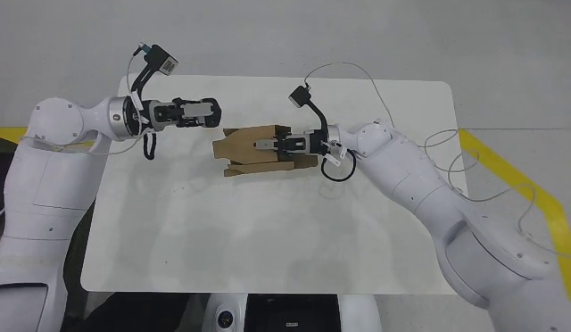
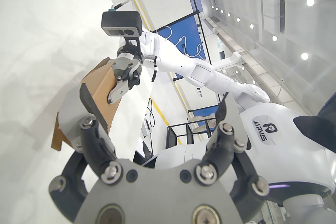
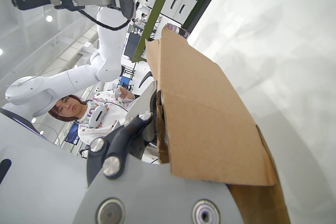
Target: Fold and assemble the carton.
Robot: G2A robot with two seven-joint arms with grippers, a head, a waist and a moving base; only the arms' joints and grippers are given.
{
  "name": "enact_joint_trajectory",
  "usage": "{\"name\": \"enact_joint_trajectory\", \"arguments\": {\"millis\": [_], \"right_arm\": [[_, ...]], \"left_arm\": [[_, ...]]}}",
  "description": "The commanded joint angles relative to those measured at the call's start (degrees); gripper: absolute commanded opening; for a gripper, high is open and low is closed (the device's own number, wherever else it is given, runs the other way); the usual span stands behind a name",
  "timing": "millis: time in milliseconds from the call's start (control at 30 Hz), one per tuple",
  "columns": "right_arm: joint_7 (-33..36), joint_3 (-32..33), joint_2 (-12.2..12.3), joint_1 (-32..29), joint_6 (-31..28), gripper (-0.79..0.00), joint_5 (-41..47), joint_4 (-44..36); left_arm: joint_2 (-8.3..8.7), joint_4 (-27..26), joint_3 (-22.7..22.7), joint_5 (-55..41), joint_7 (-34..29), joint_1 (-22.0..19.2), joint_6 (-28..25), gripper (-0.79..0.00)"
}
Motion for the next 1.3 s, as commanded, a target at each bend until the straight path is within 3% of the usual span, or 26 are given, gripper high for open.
{"name": "enact_joint_trajectory", "arguments": {"millis": [0,233,633,933,1267], "right_arm": [[0.0,0.0,0.0,0.0,0.0,-0.785,0.0,0.0],[-0.4,2.2,1.3,-0.3,1.4,-0.785,-3.2,-1.7],[5.6,12.4,8.0,-2.2,9.6,-0.785,-7.4,-11.8],[4.7,21.2,12.9,-8.9,15.3,-0.785,-12.0,-24.2],[2.4,25.7,14.7,-15.1,18.1,-0.785,-16.0,-32.6]], "left_arm": [[0.16,0.0,-0.4,0.7,0.2,0.7,0.0,0.000],[0.55,0.0,-1.6,2.0,0.2,1.7,-0.4,0.000],[0.44,-0.7,-1.3,-1.2,-0.6,3.1,-0.7,0.000],[-0.40,-1.5,2.1,-4.4,-1.4,3.2,-0.2,0.000],[-1.99,-1.3,6.5,-9.7,-1.8,1.3,0.9,0.000]]}}
